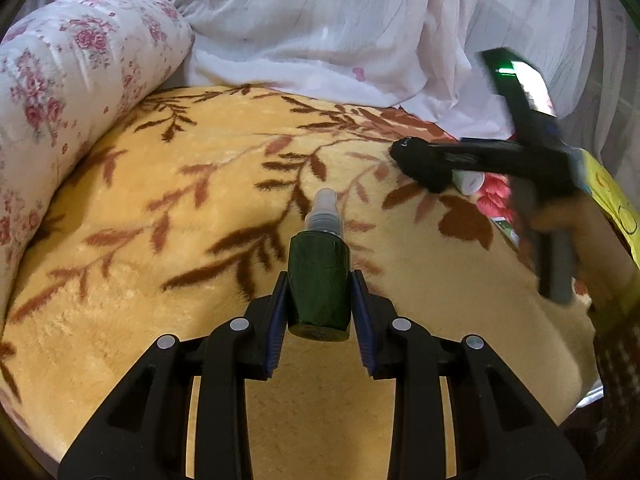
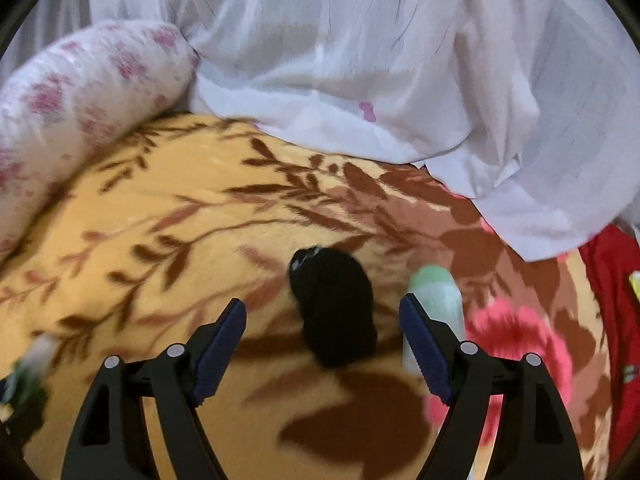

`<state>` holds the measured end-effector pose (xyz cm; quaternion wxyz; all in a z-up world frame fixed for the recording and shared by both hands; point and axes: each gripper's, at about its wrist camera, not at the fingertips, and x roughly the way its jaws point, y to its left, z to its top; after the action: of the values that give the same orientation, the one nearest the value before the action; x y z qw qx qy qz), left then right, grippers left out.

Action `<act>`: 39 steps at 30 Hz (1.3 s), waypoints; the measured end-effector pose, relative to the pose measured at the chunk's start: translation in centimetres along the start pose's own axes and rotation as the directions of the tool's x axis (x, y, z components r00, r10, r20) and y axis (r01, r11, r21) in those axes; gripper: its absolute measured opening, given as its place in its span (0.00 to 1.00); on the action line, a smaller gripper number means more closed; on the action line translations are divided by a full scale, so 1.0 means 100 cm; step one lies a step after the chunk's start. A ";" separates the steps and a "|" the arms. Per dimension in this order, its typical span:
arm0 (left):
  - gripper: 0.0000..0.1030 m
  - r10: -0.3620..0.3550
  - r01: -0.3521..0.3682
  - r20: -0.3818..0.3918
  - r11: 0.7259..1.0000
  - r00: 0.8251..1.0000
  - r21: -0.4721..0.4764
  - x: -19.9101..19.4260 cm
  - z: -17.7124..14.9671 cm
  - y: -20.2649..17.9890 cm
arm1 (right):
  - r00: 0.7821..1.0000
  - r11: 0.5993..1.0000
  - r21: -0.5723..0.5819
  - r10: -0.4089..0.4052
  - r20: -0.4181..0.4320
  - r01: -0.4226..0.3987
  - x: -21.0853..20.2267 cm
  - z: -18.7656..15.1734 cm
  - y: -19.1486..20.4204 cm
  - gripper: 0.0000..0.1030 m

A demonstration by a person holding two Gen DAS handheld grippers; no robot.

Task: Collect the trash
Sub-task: 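Carry both items over the orange bin and open both tools to drop them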

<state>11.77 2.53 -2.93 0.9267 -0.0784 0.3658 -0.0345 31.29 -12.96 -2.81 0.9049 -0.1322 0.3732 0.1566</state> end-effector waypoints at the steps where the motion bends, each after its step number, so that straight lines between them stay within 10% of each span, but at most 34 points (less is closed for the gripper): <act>1: 0.29 -0.003 0.003 0.000 1.000 1.000 -0.007 -0.001 -0.001 0.002 | 1.000 1.000 -0.003 -0.013 -0.024 0.013 0.014 0.005 0.001 0.75; 5: 0.29 -0.006 0.006 0.005 1.000 1.000 -0.019 -0.004 -0.002 0.009 | 0.996 0.999 0.004 -0.047 -0.081 0.048 0.044 0.013 0.001 0.74; 10: 0.29 -0.006 0.007 0.016 0.999 1.000 -0.031 -0.008 -0.002 0.013 | 0.988 0.997 -0.022 -0.082 -0.128 0.079 0.057 0.012 0.006 0.47; 24: 0.29 -0.009 0.010 0.030 1.000 0.999 -0.021 -0.044 -0.015 0.012 | 0.992 0.993 -0.054 0.107 0.063 -0.104 -0.093 -0.045 0.055 0.47; 39: 0.29 -0.078 0.086 -0.073 0.990 0.994 0.112 -0.118 -0.088 -0.013 | 0.963 0.964 -0.023 0.265 0.041 -0.264 -0.223 -0.172 0.082 0.47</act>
<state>-2.85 1.59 -1.12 0.9144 -0.0388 0.3913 -0.0960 2.24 -15.72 0.37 0.8825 -0.0854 0.3665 0.2820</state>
